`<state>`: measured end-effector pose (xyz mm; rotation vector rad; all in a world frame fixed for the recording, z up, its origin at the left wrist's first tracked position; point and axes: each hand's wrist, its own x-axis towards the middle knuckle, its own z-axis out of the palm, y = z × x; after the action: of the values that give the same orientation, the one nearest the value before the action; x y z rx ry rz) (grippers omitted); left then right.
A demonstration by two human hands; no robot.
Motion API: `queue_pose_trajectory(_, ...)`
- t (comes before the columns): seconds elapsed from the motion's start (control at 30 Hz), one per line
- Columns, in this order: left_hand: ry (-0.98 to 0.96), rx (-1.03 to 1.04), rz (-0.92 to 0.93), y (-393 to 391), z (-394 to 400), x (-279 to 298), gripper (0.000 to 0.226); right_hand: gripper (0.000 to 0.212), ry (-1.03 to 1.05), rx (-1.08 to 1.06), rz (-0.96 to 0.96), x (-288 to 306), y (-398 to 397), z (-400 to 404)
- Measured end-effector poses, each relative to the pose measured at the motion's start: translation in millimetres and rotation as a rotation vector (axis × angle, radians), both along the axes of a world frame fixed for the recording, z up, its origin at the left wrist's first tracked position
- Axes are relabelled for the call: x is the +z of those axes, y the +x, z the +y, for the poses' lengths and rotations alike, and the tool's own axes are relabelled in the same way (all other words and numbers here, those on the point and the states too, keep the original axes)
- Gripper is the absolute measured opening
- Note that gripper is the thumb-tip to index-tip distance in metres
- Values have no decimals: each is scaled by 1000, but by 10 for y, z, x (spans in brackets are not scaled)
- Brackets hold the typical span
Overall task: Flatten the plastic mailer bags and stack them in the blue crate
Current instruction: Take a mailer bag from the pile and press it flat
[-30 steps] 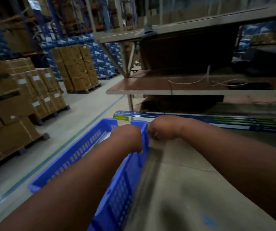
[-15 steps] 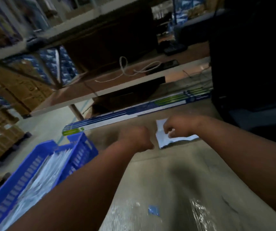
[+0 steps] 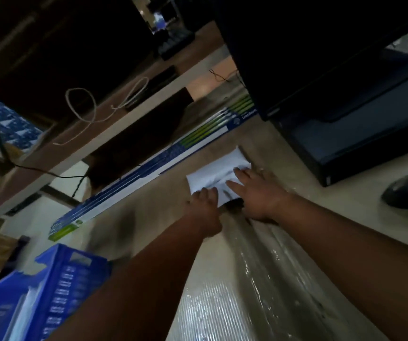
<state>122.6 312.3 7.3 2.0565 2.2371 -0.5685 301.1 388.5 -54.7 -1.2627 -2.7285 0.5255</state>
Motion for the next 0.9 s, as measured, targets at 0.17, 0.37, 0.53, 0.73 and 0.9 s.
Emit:
queue_pose_trajectory(0.17, 134, 34, -164, -411, 67, -501, 103, 90, 12, -73, 134, -263, -179, 44)
queue_pose_trajectory(0.37, 236, 1, -151, -362, -294, -438, 67, 63, 199, -112, 44, -240, -245, -208)
queue_pose_trajectory(0.53, 300, -40, -186, -374, -947, -547, 66, 56, 228, -68, 87, -297, -99, -738)
queue_pose_trajectory(0.73, 495, -192, -264, -521, -1895, -755, 68, 64, 229, 24, 117, -414, 165, -1322)
queue_pose_trajectory(0.9, 487, -136, -316, -459, -2493, -804, 68, 66, 272, 82, 152, -419, 205, -1788)
